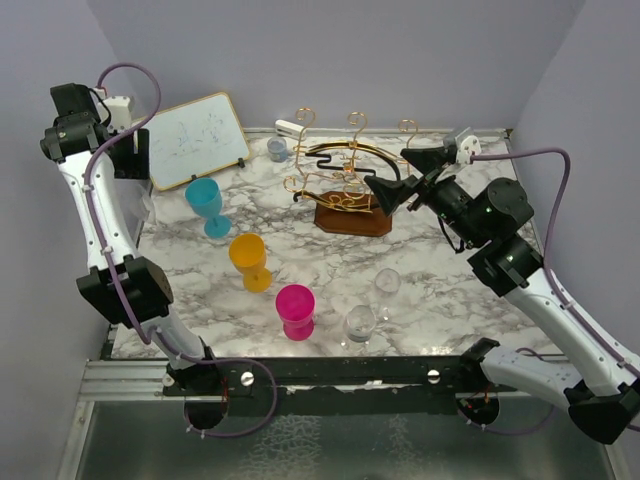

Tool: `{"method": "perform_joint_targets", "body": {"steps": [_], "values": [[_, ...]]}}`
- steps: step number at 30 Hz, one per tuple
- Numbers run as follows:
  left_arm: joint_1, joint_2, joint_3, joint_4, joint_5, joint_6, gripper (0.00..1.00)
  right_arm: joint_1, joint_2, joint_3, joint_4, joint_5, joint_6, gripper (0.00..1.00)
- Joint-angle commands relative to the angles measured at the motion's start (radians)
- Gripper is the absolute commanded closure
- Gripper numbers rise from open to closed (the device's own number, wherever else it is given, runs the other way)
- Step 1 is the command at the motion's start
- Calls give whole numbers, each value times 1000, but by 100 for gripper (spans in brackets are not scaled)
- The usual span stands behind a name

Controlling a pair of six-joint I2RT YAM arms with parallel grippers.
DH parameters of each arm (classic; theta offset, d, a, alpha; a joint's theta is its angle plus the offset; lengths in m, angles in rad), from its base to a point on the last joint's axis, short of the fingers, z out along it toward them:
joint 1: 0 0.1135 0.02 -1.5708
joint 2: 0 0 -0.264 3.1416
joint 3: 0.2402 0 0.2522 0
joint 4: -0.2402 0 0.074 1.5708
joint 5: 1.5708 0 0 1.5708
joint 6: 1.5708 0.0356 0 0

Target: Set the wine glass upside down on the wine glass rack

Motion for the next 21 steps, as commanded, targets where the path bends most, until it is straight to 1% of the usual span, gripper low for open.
{"method": "perform_joint_targets", "body": {"steps": [1, 2, 3, 6, 10, 12, 16, 21], "values": [[7, 69, 53, -68, -169, 25, 44, 5, -47, -18, 10, -18, -21, 1], [6, 90, 70, -78, -180, 23, 50, 5, -57, -28, 15, -17, -24, 1], [6, 105, 84, -86, -192, 20, 52, 5, -69, -39, 23, -13, -25, 1], [6, 117, 105, -82, -226, 1, 52, 5, -104, -68, 38, -5, -32, 1], [5, 103, 108, -76, -189, -33, 51, 5, -119, -63, 37, -5, -26, 1], [5, 94, 78, -59, -186, -41, 51, 6, -116, -60, 37, -17, -18, 1], [5, 52, -36, 7, -194, -33, 51, 10, -74, -43, 31, -33, -10, 1], [5, 10, -148, 90, -190, -40, 50, 10, 39, 75, -5, -77, 7, 1]]}}
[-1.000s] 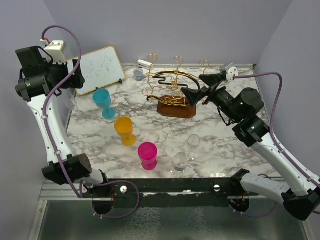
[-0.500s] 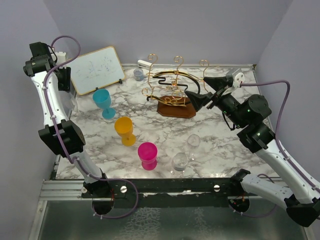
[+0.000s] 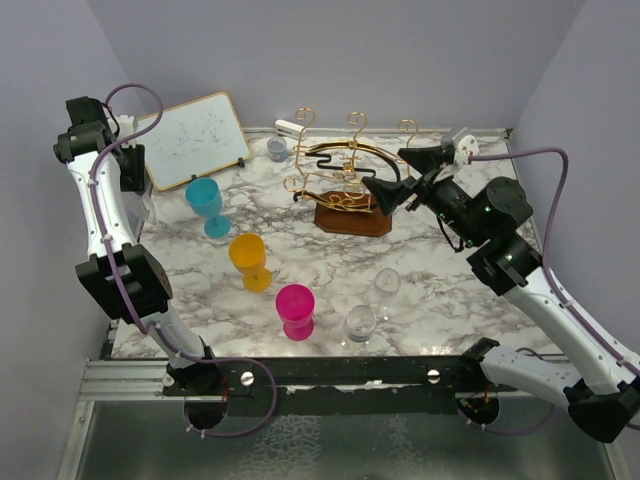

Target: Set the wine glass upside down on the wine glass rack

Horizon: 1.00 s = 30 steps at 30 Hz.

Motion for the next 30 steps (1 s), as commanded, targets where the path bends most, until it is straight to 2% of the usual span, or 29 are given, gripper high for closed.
{"method": "perform_joint_targets", "body": {"steps": [1, 7, 13, 22, 30], "values": [[5, -62, -79, 98, -18, -18, 50, 7, 89, 119, -19, -74, 20, 1], [5, -39, -55, 132, -31, -13, 49, 7, 142, 195, -20, -98, 66, 1], [5, -33, -21, 132, -24, 6, 49, 7, 153, 197, -12, -107, 115, 1], [9, -16, -94, 196, -117, 27, 49, 7, 156, 194, -15, -107, 132, 1], [9, 29, -108, 222, -105, 18, 50, 7, 136, 156, 4, -108, 149, 1]]}}
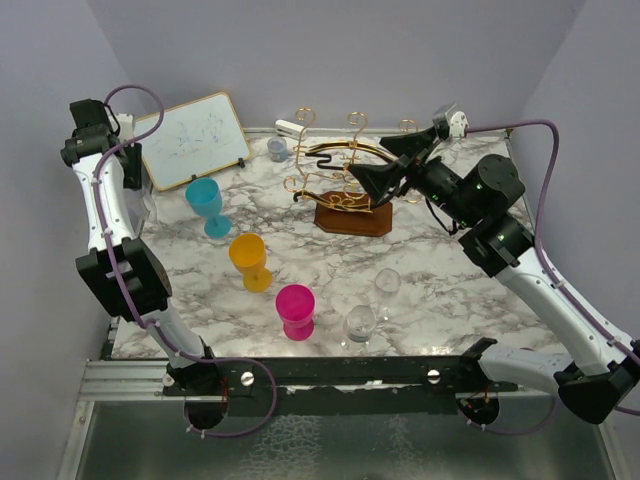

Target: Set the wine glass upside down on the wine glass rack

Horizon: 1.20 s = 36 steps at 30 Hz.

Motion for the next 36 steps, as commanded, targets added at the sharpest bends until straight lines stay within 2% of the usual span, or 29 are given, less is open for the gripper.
{"method": "perform_joint_targets", "body": {"steps": [1, 4, 8, 10, 12, 17, 26, 32, 36], "values": [[9, 39, -7, 36, -25, 0, 50, 5, -26, -24, 21, -15, 14, 1], [9, 65, -29, 39, -23, 5, 56, 5, -38, -37, 24, -11, 11, 1], [9, 87, -63, 38, 3, 7, 82, 5, -45, -46, 25, -11, 12, 1], [9, 85, -84, 37, 9, 10, 87, 5, -50, -54, 30, -11, 14, 1], [9, 79, -100, 39, 14, 14, 99, 5, -53, -58, 31, -10, 13, 1], [6, 41, -100, 24, 40, 29, 100, 5, -44, -41, 13, -24, -1, 1], [-31, -105, 84, -74, 110, 53, 100, 5, -43, -36, 21, -30, -19, 1], [-34, -224, 11, -7, 127, 60, 100, 5, -58, -61, 26, -20, -30, 1], [-34, -319, 1, 93, 192, 50, 100, 5, -62, -79, 42, -10, -30, 1]]}}
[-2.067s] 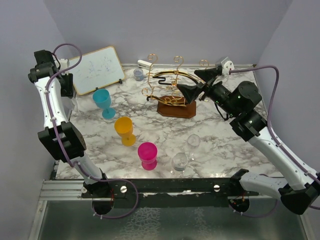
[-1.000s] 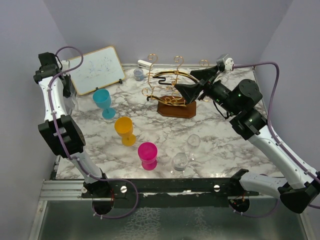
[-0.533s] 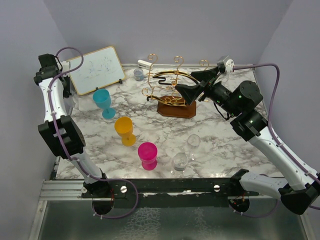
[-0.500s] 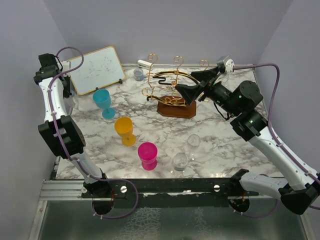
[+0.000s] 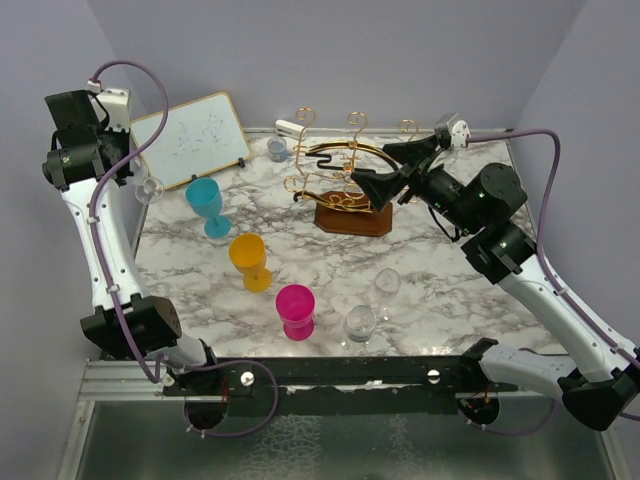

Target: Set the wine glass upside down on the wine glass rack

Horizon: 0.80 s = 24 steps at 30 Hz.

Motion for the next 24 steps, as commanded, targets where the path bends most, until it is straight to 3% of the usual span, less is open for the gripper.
{"method": "perform_joint_targets", "body": {"steps": [1, 8, 16, 24], "values": [[-1, -118, -33, 158, 114, -12, 100, 5, -20, -27, 43, -9, -8, 1], [0, -329, -224, 559, 392, -106, 100, 5, 12, -36, 136, -102, 108, 1], [-1, -462, -515, 1126, 554, -182, 100, 5, 46, -27, 265, -238, 311, 1], [-2, -564, -795, 1624, 628, -233, 100, 5, 150, -53, 522, -304, 581, 4]]}}
